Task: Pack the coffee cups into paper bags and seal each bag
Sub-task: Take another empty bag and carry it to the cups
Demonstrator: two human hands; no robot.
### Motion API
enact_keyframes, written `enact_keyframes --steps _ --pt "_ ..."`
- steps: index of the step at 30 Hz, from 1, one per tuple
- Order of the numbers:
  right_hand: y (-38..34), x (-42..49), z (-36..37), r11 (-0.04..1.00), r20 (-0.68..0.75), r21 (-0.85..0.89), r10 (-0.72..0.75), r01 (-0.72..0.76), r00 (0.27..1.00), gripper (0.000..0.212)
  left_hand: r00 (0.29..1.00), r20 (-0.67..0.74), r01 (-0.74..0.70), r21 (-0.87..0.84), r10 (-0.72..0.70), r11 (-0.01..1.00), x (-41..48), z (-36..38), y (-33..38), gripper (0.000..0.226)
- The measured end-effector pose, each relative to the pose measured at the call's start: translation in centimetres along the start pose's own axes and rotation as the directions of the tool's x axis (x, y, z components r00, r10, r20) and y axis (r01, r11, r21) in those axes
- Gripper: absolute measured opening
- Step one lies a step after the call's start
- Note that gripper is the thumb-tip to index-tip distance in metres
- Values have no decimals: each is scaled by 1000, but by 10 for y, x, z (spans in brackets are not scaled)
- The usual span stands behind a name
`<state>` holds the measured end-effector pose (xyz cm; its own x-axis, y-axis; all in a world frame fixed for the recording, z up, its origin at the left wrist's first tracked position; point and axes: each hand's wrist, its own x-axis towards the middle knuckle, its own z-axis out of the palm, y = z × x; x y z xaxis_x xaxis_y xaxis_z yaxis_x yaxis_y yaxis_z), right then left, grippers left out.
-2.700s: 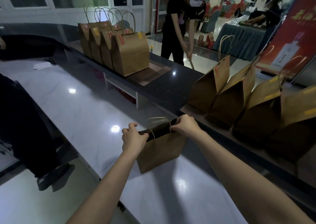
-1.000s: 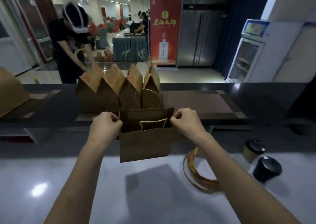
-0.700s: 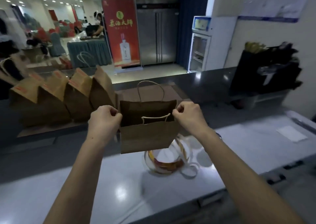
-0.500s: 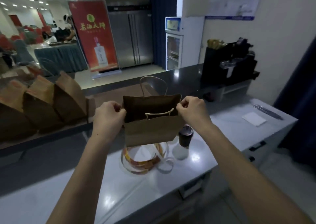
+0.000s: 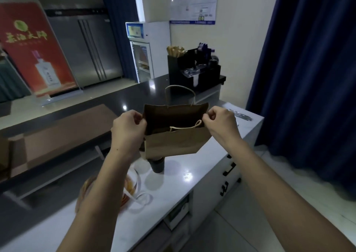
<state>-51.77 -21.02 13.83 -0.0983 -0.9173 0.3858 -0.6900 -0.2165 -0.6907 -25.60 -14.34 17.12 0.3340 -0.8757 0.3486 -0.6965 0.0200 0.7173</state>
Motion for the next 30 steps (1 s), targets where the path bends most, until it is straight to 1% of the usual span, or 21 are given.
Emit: enact_keyframes --steps 7,15,20,24,30 --pt "65 57 -4 998 -10 -55 17 -17 1000 19 999 54 10 -5 -10 1000 44 82 13 11" --pt "131 140 15 987 106 -159 47 -30 993 16 990 79 111 37 -113 993 97 180 13 8" --pt "160 184 33 985 167 -170 33 -5 985 17 980 80 179 55 -183 982 117 217 7 11" --pt "178 210 52 989 216 -145 11 21 976 18 970 66 227 109 -234 968 128 236 3 4" --pt "198 247 82 994 341 -90 -35 69 939 16 940 -4 338 174 -342 925 140 259 -3 4"
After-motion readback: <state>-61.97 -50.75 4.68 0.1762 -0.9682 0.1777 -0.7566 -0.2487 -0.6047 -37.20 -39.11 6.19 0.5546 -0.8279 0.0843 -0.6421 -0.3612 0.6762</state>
